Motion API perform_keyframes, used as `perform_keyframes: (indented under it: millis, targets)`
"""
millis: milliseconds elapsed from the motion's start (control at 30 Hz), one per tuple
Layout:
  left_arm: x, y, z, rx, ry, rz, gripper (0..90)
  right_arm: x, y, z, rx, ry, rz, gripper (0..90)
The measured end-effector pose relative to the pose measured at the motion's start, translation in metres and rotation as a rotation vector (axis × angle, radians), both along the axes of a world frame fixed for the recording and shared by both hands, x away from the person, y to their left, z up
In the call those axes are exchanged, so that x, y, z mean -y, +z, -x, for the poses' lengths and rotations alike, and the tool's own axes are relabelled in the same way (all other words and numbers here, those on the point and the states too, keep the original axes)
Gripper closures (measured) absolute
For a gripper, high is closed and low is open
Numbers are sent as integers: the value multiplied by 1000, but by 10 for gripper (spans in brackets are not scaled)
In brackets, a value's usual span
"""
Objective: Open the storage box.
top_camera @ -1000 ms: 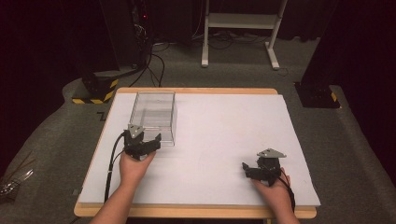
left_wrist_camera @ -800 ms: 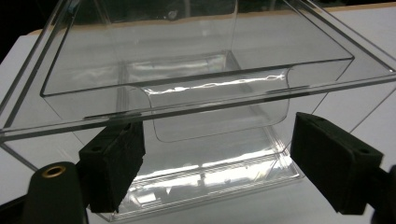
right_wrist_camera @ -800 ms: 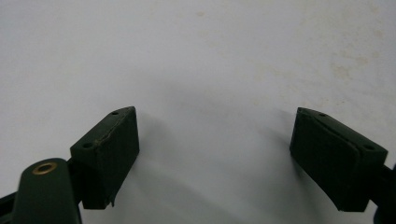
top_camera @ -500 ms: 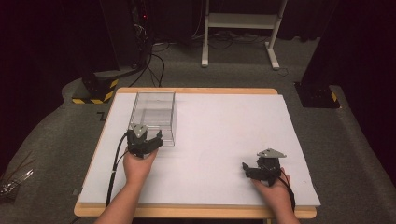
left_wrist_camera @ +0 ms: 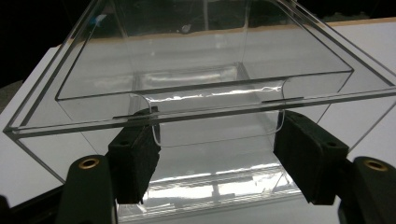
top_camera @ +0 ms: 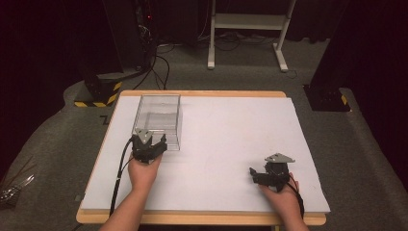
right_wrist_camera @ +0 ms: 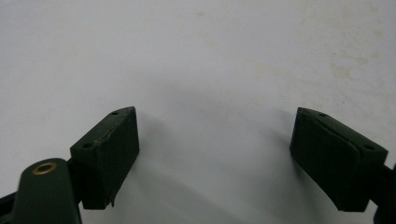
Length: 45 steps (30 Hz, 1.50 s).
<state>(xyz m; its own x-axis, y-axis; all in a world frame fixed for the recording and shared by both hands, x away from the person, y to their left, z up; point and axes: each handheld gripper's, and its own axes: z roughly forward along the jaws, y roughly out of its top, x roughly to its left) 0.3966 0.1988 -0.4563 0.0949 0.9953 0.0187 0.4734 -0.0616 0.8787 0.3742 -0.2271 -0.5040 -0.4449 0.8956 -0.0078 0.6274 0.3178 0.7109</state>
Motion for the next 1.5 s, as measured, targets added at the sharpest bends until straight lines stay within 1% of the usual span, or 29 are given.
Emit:
perform_keyframes:
  millis: [400,700,900,967,1500]
  targets:
    - [1,0,3,4,-1,1,325,0,0,0,0,0,0,154]
    - [1,-1,9,8,2,6,325,0,0,0,0,0,1,154]
    - [0,-1,14,7,-7,0,325,0,0,0,0,0,1,154]
    - [1,-1,16,8,-8,6,325,0,0,0,0,0,1,154]
    - [-2,-1,32,11,-27,6,325,0,0,0,0,0,1,153]
